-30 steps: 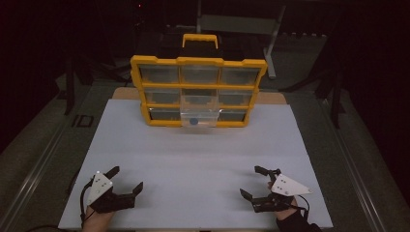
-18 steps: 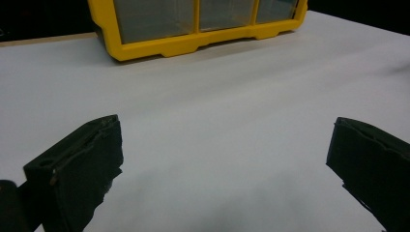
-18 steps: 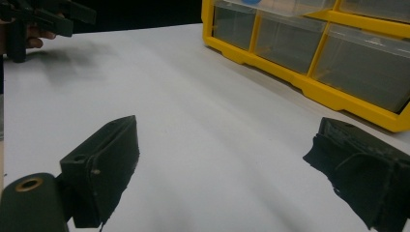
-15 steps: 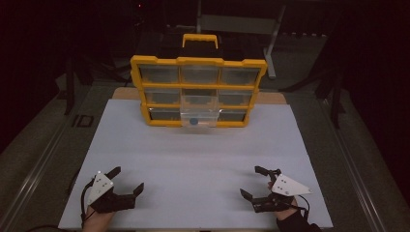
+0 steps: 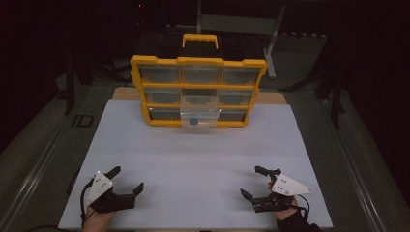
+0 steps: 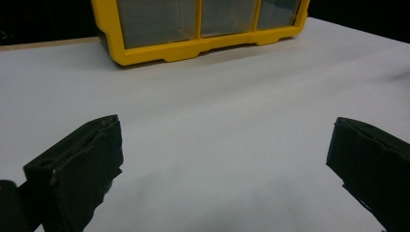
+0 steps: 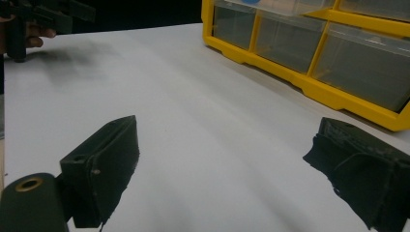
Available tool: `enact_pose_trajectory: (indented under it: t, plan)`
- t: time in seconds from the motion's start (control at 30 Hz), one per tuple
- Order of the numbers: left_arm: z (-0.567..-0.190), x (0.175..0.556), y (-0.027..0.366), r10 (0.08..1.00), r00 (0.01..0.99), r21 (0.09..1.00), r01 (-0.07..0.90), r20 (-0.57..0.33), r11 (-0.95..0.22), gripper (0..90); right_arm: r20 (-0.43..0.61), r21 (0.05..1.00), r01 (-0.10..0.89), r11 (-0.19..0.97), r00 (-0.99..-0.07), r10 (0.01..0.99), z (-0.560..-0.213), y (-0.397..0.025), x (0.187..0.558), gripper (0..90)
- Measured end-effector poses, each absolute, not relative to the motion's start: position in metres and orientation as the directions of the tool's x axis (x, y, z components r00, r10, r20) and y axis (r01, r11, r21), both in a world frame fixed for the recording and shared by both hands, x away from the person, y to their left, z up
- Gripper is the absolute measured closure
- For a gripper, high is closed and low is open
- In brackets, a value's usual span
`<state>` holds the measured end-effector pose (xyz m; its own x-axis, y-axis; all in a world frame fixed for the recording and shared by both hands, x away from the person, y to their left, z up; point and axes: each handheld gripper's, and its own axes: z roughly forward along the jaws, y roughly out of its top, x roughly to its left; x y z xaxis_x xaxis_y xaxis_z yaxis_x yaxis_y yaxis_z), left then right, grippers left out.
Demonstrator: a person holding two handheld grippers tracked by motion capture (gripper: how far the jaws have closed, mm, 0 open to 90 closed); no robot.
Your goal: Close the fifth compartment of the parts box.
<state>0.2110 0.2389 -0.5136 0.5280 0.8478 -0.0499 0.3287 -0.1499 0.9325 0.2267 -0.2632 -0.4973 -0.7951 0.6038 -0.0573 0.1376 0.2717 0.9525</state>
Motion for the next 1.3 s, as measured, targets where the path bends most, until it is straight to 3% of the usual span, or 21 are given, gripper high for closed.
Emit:
enact_pose_trajectory:
  t: [0.6, 0.97, 1.3]
  plan:
    - [-0.513, 0.211, 0.238, 0.841, 0.539, 0.934, 0.324, -0.052, -0.151, 0.0, -0.053, 0.962, 0.129, 0.242, -0.779, 0.624, -0.487, -0.266, 0.223, 9.4]
    - [-0.512, 0.21, 0.238, 0.838, 0.543, 0.936, 0.32, -0.053, -0.148, 0.0, -0.091, 0.966, 0.092, 0.242, -0.752, 0.652, -0.454, -0.262, 0.216, 9.4]
    - [-0.512, 0.211, 0.238, 0.833, 0.55, 0.935, 0.321, -0.057, -0.148, 0.0, -0.063, 0.969, 0.125, 0.213, -0.709, 0.702, -0.429, -0.26, 0.219, 9.4]
